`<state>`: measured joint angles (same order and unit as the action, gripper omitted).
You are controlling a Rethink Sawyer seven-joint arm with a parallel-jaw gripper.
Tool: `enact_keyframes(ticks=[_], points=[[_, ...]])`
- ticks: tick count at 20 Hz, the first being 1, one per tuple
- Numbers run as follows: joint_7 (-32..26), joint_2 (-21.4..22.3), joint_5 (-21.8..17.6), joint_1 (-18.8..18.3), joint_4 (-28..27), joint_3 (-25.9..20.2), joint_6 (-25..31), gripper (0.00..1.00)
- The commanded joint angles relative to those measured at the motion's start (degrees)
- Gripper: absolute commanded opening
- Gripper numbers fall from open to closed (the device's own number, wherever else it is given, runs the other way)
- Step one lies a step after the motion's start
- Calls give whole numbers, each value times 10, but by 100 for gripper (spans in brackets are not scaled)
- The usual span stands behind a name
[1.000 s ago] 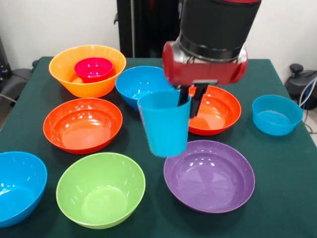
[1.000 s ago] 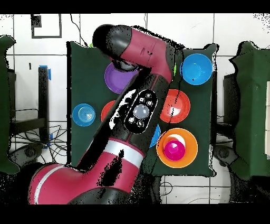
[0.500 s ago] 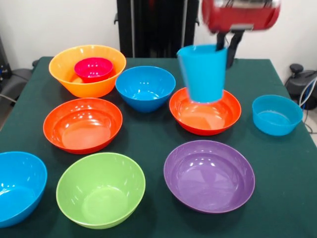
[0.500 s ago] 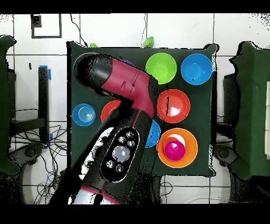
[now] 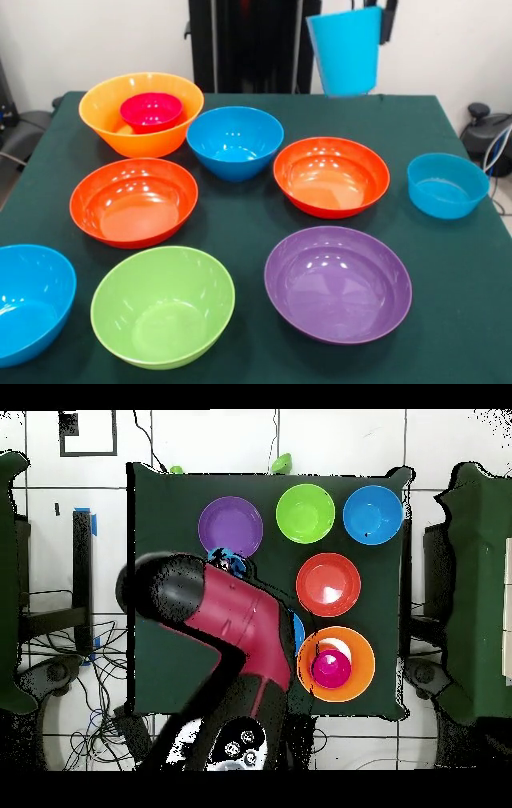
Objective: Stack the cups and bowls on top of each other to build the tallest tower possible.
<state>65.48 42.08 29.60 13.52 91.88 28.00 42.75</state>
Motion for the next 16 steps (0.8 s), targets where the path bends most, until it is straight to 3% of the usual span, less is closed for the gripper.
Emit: enact_keyframes(ticks=[1,8,12,16], points=[[-113,98,-69,-47,237,-125,-137,0],[-97,150,-136,-132,363,-213,-250,0],[-51,165,-192,-160,400,-244,-285,0],[-14,160,-242,-162,390,-248,-287,0]])
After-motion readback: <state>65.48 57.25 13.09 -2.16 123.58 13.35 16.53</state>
